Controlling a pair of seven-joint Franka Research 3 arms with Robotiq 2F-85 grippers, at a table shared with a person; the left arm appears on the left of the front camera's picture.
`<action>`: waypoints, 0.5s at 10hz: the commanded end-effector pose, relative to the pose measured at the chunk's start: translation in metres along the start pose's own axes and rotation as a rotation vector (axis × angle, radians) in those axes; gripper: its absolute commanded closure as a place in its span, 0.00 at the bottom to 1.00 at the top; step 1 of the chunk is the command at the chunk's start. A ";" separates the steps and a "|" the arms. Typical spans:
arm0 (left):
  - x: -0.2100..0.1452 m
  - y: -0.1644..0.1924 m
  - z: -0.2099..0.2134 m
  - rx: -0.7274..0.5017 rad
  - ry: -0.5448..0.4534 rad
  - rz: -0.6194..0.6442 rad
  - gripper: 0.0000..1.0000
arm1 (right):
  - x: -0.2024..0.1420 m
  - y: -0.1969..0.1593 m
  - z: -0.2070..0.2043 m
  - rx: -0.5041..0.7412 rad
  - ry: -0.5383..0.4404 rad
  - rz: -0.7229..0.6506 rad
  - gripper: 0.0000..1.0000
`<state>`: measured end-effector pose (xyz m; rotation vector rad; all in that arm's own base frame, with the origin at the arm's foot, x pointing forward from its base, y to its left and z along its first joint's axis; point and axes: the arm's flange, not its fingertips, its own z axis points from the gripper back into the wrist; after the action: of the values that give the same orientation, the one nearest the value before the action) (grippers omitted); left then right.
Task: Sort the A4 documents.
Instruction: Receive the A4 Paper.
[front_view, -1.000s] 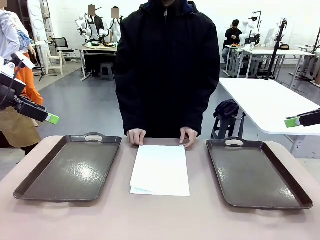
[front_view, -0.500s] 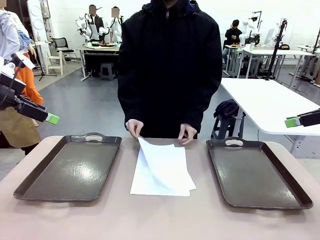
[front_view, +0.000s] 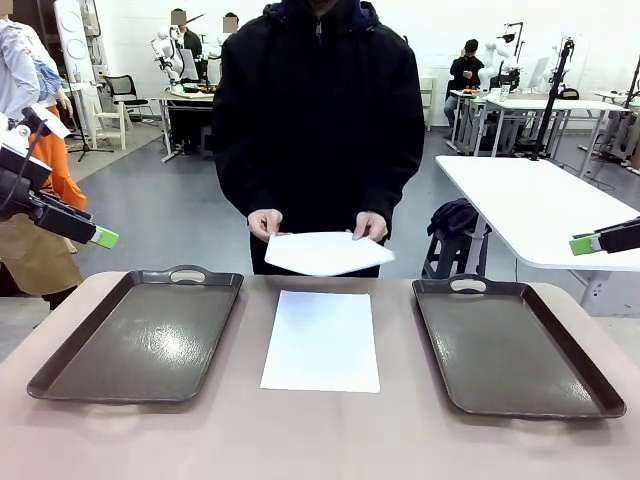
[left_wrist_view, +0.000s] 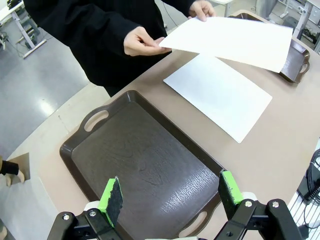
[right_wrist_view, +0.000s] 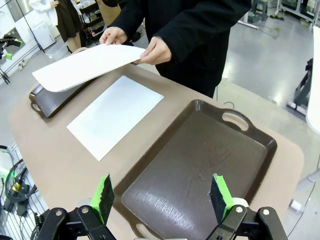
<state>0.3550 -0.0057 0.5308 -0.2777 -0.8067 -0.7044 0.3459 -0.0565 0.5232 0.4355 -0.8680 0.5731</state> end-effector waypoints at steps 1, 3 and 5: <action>0.000 0.001 0.000 0.002 -0.002 -0.001 0.00 | -0.001 0.000 -0.002 0.009 0.001 0.002 0.00; 0.000 0.001 0.000 0.002 -0.002 -0.001 0.00 | -0.001 0.000 -0.002 0.009 0.001 0.002 0.00; 0.000 0.001 0.000 0.002 -0.002 -0.001 0.00 | -0.001 0.000 -0.002 0.009 0.001 0.002 0.00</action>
<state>0.3550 -0.0057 0.5308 -0.2777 -0.8067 -0.7044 0.3459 -0.0565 0.5232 0.4355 -0.8680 0.5731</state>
